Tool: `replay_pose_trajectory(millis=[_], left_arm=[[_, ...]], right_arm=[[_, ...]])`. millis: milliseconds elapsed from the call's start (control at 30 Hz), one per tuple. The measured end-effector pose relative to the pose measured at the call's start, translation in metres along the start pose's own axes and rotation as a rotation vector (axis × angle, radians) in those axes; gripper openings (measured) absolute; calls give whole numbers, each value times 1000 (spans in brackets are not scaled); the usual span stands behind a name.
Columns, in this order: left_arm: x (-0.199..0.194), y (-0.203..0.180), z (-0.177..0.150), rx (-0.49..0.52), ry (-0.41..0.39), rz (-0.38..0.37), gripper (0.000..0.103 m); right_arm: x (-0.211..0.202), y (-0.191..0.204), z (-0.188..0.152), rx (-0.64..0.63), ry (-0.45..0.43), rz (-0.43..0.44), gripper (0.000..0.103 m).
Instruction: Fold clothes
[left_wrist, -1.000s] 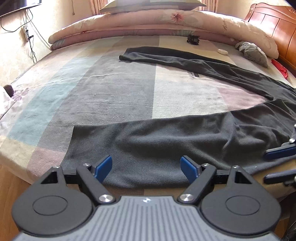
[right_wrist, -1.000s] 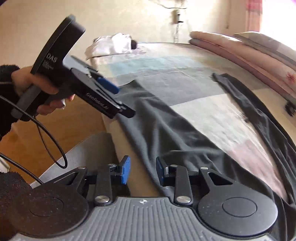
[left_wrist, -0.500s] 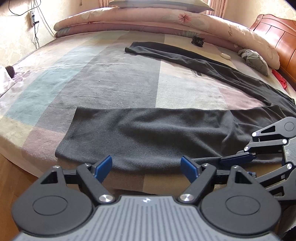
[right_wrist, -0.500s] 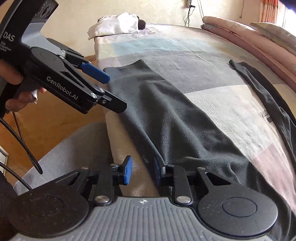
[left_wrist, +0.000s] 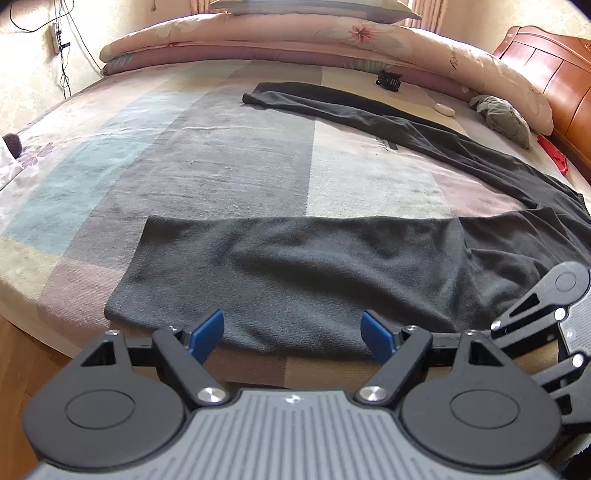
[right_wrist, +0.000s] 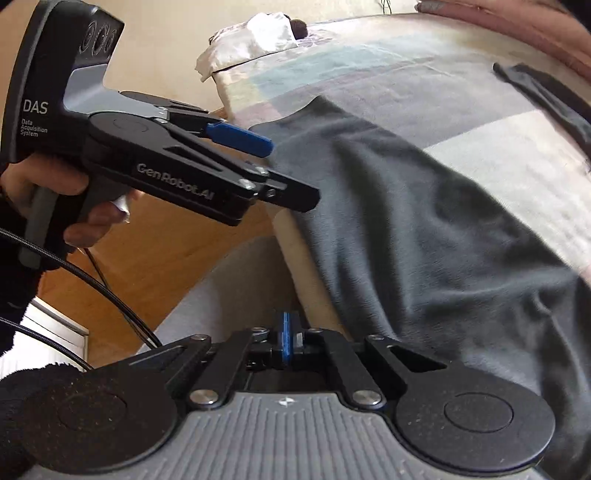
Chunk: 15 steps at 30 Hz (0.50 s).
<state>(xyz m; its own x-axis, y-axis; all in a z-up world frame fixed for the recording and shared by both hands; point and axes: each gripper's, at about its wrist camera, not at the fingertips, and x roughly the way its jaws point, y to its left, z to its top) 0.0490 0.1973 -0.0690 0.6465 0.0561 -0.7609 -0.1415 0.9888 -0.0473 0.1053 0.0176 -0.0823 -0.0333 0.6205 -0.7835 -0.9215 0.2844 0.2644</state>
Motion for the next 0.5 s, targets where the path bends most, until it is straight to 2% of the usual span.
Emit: replay_pose_trajectory(millis=[100,167,200,267,300,433,500], left_arm=[[6,-4,3,28,-14,-2,81],[15,-4,4,37,2,-8,81],[20,-4,4,41,11,-9,82],[33,-4,1,54,58,33,82],[32,-3,-1,65,53,40,85],[26,6,-2,49,69,60,85],[22,10,2,43,63,66,85]], right_arm=[[-11,5,-2,3,-29,-42,2],[-29,-1,-2,37,-71,-101,2],[-38,-5,-3,54,-90,-133,3],[-53,-13,-9,87,-98,-230,5],[-60,-18,-15,109,-98,-276,6],[-84,-41,-42,232,-106,-424,9],[-91,-54,-52,301,-117,-463,9]])
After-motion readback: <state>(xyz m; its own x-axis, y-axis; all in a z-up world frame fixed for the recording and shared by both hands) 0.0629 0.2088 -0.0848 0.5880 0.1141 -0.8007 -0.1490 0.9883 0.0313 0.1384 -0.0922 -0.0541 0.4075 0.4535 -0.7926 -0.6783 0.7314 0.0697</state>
